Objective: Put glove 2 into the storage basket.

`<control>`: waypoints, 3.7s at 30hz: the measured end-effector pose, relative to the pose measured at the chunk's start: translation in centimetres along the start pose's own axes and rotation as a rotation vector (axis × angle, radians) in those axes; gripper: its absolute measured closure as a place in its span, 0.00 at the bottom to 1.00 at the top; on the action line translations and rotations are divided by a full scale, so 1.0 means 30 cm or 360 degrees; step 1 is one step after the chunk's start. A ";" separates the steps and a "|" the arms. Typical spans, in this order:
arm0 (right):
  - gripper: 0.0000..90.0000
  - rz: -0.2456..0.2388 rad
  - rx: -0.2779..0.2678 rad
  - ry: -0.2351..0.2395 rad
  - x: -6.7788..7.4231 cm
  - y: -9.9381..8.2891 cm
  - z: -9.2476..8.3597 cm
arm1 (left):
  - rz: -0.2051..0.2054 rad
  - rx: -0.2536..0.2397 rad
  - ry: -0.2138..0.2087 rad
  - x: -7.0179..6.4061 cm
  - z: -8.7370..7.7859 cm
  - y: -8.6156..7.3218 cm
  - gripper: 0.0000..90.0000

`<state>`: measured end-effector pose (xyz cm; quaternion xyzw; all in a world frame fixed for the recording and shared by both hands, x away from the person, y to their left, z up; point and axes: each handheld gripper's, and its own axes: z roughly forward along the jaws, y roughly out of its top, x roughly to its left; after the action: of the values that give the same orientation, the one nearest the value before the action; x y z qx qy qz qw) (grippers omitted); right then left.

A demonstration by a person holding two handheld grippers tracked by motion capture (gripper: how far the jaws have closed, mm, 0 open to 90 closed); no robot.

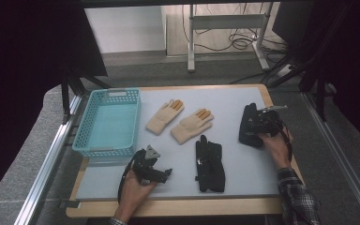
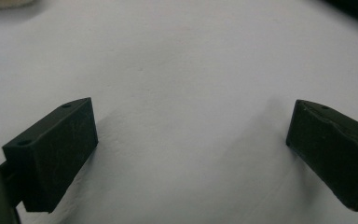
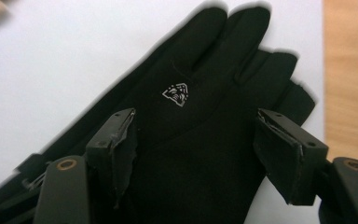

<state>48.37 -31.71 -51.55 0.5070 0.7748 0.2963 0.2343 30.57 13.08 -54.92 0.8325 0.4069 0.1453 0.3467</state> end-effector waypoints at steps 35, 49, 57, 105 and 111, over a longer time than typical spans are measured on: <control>0.86 0.0091 -0.0150 0.0129 0.101 0.013 -0.198 | -0.0002 0.0001 0.0001 0.000 0.000 0.000 0.02; 0.86 0.0041 -0.0265 0.0321 0.222 0.010 -0.351 | 0.0000 0.0002 0.0001 0.000 0.000 0.000 0.03; 0.86 -0.0013 -0.0307 0.0464 0.345 -0.001 -0.420 | 0.0000 -0.0002 0.0003 0.000 0.000 0.000 0.03; 0.72 -0.0273 0.0029 0.0679 0.595 0.005 -0.139 | 0.0000 0.0002 0.0001 0.000 0.000 0.000 0.03; 0.96 -0.0292 0.0004 0.0674 0.623 0.021 -0.168 | 0.0000 0.0001 0.0001 0.001 0.000 0.000 0.03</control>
<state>38.40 -15.35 -48.67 0.3611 0.8499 0.3727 0.0917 30.57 13.10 -54.92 0.8326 0.4071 0.1455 0.3462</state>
